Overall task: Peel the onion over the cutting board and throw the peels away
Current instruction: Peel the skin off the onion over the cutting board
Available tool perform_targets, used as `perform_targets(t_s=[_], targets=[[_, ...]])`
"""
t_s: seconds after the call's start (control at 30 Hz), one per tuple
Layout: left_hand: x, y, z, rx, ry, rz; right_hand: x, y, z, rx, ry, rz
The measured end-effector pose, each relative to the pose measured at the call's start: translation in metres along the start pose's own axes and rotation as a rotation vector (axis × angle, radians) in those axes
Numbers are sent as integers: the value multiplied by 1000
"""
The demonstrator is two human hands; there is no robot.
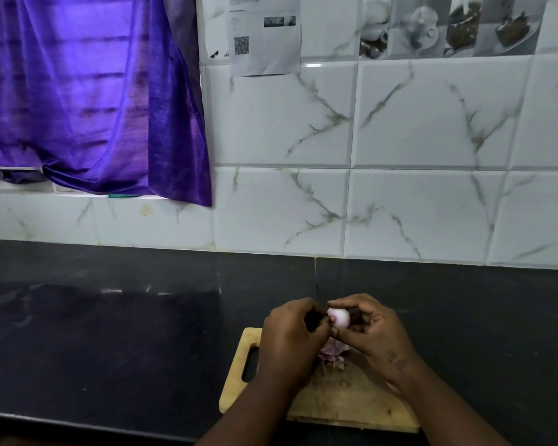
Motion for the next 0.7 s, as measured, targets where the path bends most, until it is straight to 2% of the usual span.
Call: perform_targets(t_s=[0.33,0.57,0.7], targets=[[-4,-1,0,-26,82,-65,1,-6,1,-50,-18,-1],[1,-7,-1,-74,26,86,-3,-2,1,11,8,-12],[2,-5,-1,-55,-11,88,-1,-2,3,58,-12,-3]])
Point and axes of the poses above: each hand's wrist, its own z-axis away from the middle knuckle, its own x-axis out of the palm, y = z × x, the point moved 7 cm from there along -z, towards the middle knuckle, and after that the axes turned 5 degrees about z, right-handed, at the moved point
